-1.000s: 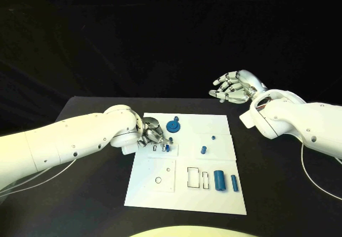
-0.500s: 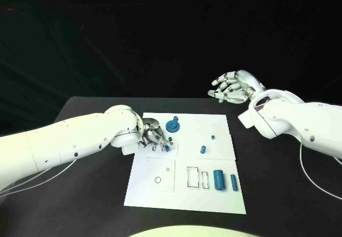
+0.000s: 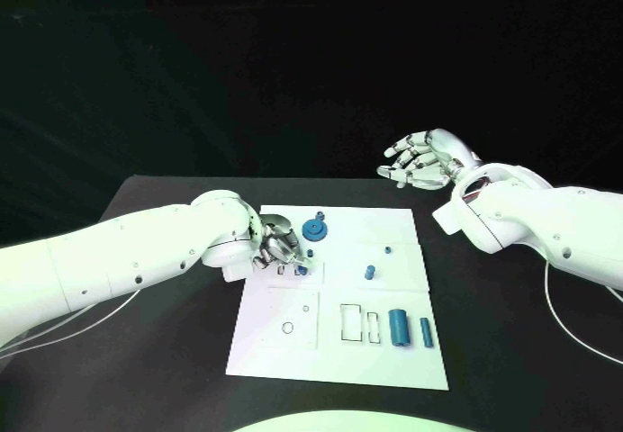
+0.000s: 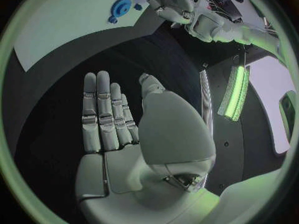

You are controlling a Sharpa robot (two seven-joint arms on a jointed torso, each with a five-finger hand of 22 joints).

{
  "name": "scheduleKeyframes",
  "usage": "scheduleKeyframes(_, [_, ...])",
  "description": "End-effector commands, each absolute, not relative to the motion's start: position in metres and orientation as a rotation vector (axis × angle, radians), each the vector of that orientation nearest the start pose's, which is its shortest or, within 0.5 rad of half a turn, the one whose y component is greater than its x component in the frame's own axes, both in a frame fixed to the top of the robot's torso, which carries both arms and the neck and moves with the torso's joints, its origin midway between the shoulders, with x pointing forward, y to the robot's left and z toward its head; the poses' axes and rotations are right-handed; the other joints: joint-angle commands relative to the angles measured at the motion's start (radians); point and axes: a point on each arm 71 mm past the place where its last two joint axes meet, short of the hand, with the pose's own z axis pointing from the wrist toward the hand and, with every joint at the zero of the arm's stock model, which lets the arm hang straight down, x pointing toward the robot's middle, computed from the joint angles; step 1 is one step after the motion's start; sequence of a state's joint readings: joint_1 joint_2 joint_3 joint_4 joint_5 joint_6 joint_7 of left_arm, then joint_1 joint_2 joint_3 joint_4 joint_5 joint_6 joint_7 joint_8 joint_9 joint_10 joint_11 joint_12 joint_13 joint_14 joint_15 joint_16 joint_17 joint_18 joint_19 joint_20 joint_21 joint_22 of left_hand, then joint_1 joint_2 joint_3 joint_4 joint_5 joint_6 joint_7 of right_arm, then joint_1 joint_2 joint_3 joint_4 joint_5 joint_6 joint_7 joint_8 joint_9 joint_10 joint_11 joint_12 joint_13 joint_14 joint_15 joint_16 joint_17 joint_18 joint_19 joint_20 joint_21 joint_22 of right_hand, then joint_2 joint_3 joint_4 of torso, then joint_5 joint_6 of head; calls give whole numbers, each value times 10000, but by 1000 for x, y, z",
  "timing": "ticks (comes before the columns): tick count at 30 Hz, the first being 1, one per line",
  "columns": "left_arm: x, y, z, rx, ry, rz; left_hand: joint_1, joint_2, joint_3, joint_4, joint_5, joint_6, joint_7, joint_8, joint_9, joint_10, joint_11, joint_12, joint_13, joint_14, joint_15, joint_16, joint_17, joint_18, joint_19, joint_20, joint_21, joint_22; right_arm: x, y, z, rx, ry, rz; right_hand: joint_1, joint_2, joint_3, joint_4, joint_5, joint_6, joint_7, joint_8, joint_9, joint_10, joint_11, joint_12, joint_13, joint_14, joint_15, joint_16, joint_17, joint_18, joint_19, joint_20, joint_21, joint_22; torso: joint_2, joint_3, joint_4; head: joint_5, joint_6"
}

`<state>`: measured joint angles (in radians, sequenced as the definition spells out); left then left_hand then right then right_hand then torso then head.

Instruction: Assemble the parts on the task board

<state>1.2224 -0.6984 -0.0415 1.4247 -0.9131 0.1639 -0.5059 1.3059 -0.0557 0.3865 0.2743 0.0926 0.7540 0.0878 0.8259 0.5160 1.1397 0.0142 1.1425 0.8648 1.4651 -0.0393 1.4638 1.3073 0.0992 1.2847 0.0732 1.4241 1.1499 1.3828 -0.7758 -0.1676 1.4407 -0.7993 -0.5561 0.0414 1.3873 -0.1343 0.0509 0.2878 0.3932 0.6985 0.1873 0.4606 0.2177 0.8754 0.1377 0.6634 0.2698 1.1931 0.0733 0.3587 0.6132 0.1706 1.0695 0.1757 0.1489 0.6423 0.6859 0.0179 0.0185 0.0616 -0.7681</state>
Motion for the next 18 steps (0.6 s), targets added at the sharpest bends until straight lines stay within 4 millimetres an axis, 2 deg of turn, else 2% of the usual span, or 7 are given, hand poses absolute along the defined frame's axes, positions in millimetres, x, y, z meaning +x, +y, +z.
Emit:
scheduleKeyframes(1, [487,165,-228,-2625,24343,-5976,330,-94,776,-118,15,-66,4,-98,41,-80,14,-97,-95,600,-55,35,1112,-142,28,-50,42,15,521,-204,-136,3699,15056,9059,115,6,69,14,57,-94,338,40,-14,-23,72,-47,-11,-24,29,-53,12,104,22,73,-58,-11,-3,3,-3,12,-11])
scheduleKeyframes(3, [487,165,-228,-2699,24362,-6034,340,-197,1103,-181,12,-64,7,-102,74,-82,8,-121,-120,597,-45,30,1107,-141,21,-45,41,16,521,-204,-136,3711,15059,9048,123,8,78,13,66,-94,338,42,-16,-23,72,-50,-21,-24,30,-63,15,104,25,74,-63,-19,-2,5,-4,13,-16])
scheduleKeyframes(6, [486,165,-228,-2955,24448,-6214,293,-417,2035,-451,4,-98,16,-76,192,-94,18,-201,-200,596,-41,30,1113,-141,14,-42,46,34,521,-204,-137,3765,15067,8990,128,-5,133,21,111,-99,354,74,-36,-3,92,-56,-128,-163,70,-232,13,93,-51,108,-169,-129,-3,3,-5,27,-28])
scheduleKeyframes(8, [485,166,-228,-3133,24497,-6332,439,-550,2983,-958,27,-206,55,-4,324,-121,66,-318,-282,597,-44,30,1119,-143,20,-53,60,61,522,-205,-137,3802,15077,8942,114,-20,176,21,130,-123,380,94,-60,-29,125,-74,-231,-316,118,-362,-25,86,-151,151,-276,-236,-7,3,-3,44,-26])
scheduleKeyframes(10, [485,167,-228,-3292,24516,-6421,175,-754,3676,-1282,18,-270,99,112,482,-77,69,-349,-311,602,7,38,1132,-146,25,-28,78,90,522,-206,-137,3840,15081,8893,106,-23,184,22,133,-129,387,99,-66,-41,133,-81,-256,-345,128,-388,-34,86,-169,161,-298,-260,-6,3,-2,45,-21])
scheduleKeyframes(12, [484,169,-227,-3415,24513,-6473,-83,-824,4045,-1501,1,-292,113,193,597,-26,84,-336,-295,604,5,39,1135,-150,37,-14,94,123,523,-207,-137,3869,15075,8853,104,-23,187,22,133,-131,389,101,-68,-44,135,-83,-265,-353,131,-397,-37,86,-175,164,-305,-269,1,4,0,50,-13])
scheduleKeyframes(18, [482,174,-226,-3668,24434,-6550,-276,-876,4404,-1783,24,-281,124,258,699,-1,84,-340,-294,608,4,41,1139,-147,29,-15,102,127,523,-209,-137,3917,15047,8799,96,-21,194,25,138,-136,393,103,-71,-54,141,-89,-282,-368,136,-412,-43,86,-184,170,-318,-284,5,3,-2,49,-8])
